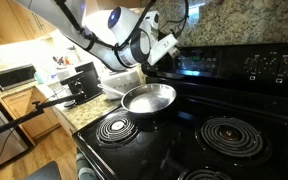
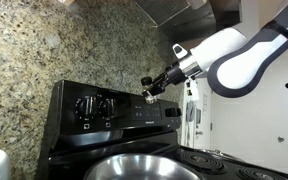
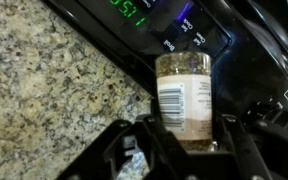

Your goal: Pick up the spice bottle from the stove, shake it above the pan, then put it back on the stove

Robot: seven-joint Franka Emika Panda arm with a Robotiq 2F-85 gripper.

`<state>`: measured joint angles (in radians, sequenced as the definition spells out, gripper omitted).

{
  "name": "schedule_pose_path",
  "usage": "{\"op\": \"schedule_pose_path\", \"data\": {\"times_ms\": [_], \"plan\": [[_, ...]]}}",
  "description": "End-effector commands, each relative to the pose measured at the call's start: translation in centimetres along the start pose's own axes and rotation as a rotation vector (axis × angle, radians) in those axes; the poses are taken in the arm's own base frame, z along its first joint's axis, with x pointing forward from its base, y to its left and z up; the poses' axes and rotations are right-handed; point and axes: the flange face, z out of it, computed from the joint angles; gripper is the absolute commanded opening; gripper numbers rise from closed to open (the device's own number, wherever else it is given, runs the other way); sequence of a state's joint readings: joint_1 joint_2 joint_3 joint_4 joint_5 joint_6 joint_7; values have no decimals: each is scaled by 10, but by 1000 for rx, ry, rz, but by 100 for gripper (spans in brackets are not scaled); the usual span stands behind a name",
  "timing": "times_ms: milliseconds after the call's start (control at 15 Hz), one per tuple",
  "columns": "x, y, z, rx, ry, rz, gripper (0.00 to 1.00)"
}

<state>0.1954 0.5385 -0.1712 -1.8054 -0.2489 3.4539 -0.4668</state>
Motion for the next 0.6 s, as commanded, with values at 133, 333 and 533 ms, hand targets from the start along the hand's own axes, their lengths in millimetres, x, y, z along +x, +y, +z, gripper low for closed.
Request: {"op": "schedule_pose_path", "data": {"times_ms": [133, 333, 533], "plan": [[-15, -2, 7, -2, -90, -44, 18], [-28, -2, 11, 19, -188, -81, 18], [-35, -6, 12, 59, -280, -107, 18]]}}
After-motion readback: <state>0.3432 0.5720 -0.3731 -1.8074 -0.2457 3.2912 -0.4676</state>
